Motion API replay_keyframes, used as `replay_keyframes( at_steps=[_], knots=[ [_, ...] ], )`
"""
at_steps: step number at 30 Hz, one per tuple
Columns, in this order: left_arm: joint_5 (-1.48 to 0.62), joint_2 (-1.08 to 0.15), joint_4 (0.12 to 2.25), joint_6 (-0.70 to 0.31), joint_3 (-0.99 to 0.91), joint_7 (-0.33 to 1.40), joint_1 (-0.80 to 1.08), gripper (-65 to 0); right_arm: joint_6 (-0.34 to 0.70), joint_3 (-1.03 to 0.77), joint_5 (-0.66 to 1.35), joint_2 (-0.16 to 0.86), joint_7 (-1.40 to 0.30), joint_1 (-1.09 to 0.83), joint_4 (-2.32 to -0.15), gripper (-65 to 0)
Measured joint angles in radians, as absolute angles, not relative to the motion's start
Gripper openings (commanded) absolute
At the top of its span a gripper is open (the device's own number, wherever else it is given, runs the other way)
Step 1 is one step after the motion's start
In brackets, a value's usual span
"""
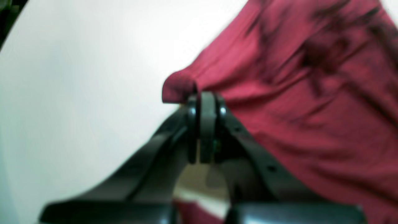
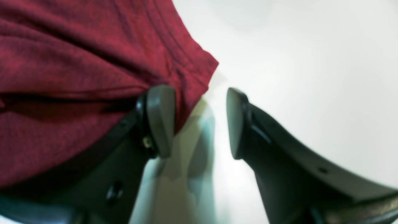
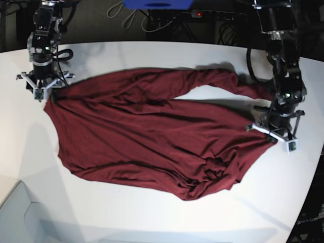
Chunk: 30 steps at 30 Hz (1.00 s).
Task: Layout the t-shirt on the table in an organized manner, then fold the t-shirt properly
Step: 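Hold the shirt corners with both grippers, adjusting the left gripper's grip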
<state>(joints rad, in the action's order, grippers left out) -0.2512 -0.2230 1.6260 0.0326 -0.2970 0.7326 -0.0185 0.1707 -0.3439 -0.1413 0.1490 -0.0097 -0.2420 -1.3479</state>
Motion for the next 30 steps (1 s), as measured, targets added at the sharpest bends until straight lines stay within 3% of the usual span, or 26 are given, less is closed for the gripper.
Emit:
replay_keyframes(
  at_steps=[10,25,27,30],
  knots=[
    [-0.25,-0.175,1.474,0.03,-0.291,0.764,-0.149,-65.0,0.171,-0.344,-0.141,0.149,-0.007,-0.242,-1.348,-37.2],
    [-0.244,-0.174,1.085,0.033,-0.131,0.748,-0.395,-64.4,0.171,-0.344,-0.145,0.149,-0.014,-0.236,-1.348,-37.2],
    [-0.245,-0.175,1.079,0.033,-0.114,0.749,-0.406,-62.1,0.171,-0.344,-0.145,0.149,-0.014,-0.236,-1.348,-37.2],
    [-0.253,-0.17,1.075,0.033,-0.1,0.757,-0.411,-49.9,0.171,-0.344,-0.145,0.149,-0.015,-0.228,-1.348,-37.2]
  ],
)
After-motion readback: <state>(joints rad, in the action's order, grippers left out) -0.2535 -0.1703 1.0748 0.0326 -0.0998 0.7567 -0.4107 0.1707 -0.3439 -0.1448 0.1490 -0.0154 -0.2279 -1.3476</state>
